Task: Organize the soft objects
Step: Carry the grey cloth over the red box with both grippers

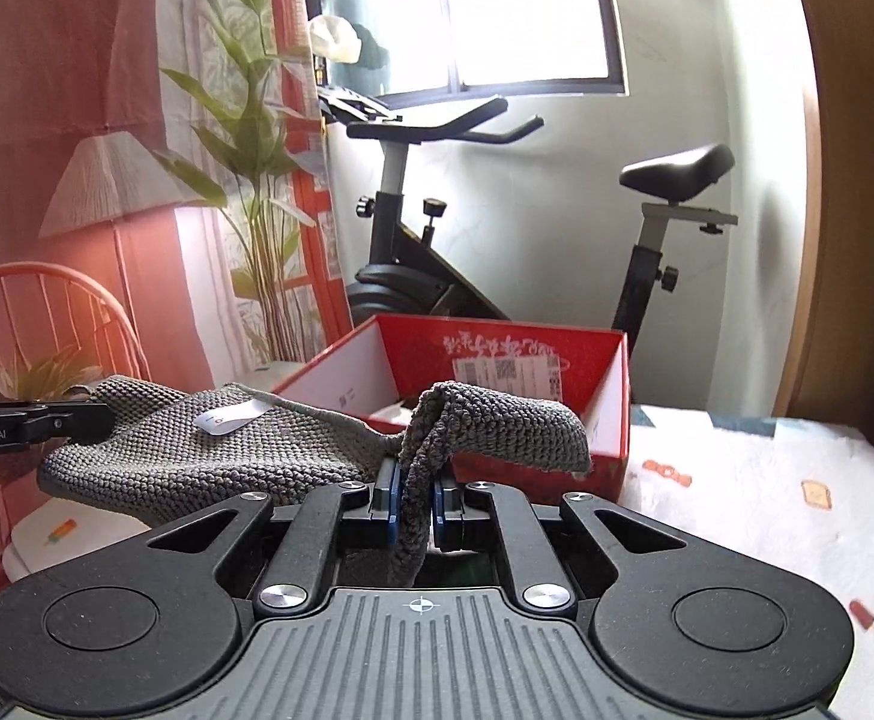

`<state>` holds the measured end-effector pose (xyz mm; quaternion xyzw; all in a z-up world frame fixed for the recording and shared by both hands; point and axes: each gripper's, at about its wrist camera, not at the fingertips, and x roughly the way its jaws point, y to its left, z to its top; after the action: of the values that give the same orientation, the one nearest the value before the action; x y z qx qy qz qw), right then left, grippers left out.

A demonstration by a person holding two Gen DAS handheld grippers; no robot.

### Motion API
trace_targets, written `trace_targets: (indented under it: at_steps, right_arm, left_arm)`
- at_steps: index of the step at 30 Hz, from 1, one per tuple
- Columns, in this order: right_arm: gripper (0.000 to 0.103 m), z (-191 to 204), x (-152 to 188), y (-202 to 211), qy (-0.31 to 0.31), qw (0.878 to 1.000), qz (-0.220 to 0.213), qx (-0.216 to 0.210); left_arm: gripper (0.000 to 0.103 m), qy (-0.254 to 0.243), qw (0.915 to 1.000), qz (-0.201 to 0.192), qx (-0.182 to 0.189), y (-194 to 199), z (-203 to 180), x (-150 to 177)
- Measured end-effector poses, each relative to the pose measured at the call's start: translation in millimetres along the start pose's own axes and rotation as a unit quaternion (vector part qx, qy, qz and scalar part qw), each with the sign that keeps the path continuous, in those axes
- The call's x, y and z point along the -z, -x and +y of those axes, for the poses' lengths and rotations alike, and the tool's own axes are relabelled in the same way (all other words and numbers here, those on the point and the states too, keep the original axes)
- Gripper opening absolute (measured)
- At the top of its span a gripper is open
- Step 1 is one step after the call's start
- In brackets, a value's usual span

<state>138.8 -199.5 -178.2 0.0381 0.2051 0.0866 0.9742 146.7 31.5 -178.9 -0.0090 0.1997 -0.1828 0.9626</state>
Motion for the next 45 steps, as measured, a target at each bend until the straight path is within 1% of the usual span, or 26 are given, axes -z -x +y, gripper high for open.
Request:
trace_targets:
  at_steps: [5, 7, 9, 11, 15, 19, 21, 24, 26, 28, 31, 33, 35, 37, 39, 41, 43, 45]
  right_arm:
    - [0.009, -11, -56, -5, 0.015, 1.000, -0.020, -0.006]
    - [0.009, -15, -76, -10, 0.035, 0.999, -0.027, 0.004]
    - [0.009, -21, -95, -16, 0.049, 0.998, -0.040, 0.008]
    - [0.009, -30, -112, -28, 0.050, 0.998, -0.038, 0.010]
    - [0.009, -46, -135, -55, 0.063, 0.997, -0.041, 0.015]
    - [0.009, -69, -148, -88, 0.044, 0.998, -0.044, 0.017]
    - [0.009, -81, -152, -106, 0.034, 0.998, -0.045, 0.018]
    - [0.010, -93, -155, -134, 0.040, 0.998, -0.043, 0.023]
    - [0.010, -97, -154, -153, 0.047, 0.998, -0.038, 0.025]
    - [0.010, -98, -151, -175, 0.059, 0.998, -0.020, 0.031]
    - [0.009, -96, -142, -208, 0.083, 0.996, 0.019, 0.035]
    - [0.009, -96, -133, -227, 0.088, 0.995, 0.043, 0.030]
    - [0.009, -100, -126, -244, 0.079, 0.995, 0.063, 0.017]
    - [0.009, -104, -120, -260, 0.065, 0.994, 0.086, 0.006]
    - [0.009, -104, -114, -274, 0.065, 0.992, 0.112, 0.003]
    - [0.009, -106, -109, -287, 0.058, 0.989, 0.137, -0.001]
    - [0.010, -108, -104, -294, 0.048, 0.988, 0.147, -0.003]
    - [0.010, -112, -100, -301, 0.036, 0.985, 0.166, -0.007]
  left_arm:
    - [0.007, -0.023, 0.9996, -0.016, -0.001, -18, -9, -43]
    - [0.007, -0.033, 0.9992, -0.024, -0.002, -28, -12, -60]
    - [0.007, -0.036, 0.9991, -0.023, -0.006, -44, -14, -75]
    - [0.007, -0.033, 0.9992, -0.022, -0.008, -61, -18, -89]
    - [0.007, -0.045, 0.9982, -0.033, -0.022, -93, -26, -113]
    - [0.007, -0.050, 0.9975, -0.039, -0.030, -125, -30, -132]
    - [0.007, -0.055, 0.9969, -0.040, -0.038, -142, -29, -138]
    - [0.007, -0.061, 0.9957, -0.040, -0.058, -168, -28, -143]
    - [0.007, -0.067, 0.9954, -0.030, -0.063, -188, -26, -144]
    - [0.007, -0.081, 0.9944, -0.015, -0.066, -207, -28, -141]
    - [0.007, -0.097, 0.9931, 0.017, -0.063, -236, -31, -131]
    - [0.007, -0.095, 0.9930, 0.032, -0.063, -249, -31, -122]
    - [0.007, -0.093, 0.9927, 0.046, -0.062, -261, -28, -116]
    - [0.007, -0.093, 0.9925, 0.056, -0.057, -269, -26, -113]
    - [0.007, -0.093, 0.9924, 0.071, -0.036, -277, -25, -111]
    - [0.007, -0.083, 0.9925, 0.089, -0.010, -283, -20, -108]
    - [0.007, -0.077, 0.9912, 0.108, 0.009, -290, -16, -103]
    - [0.007, -0.084, 0.9888, 0.122, 0.019, -295, -15, -99]
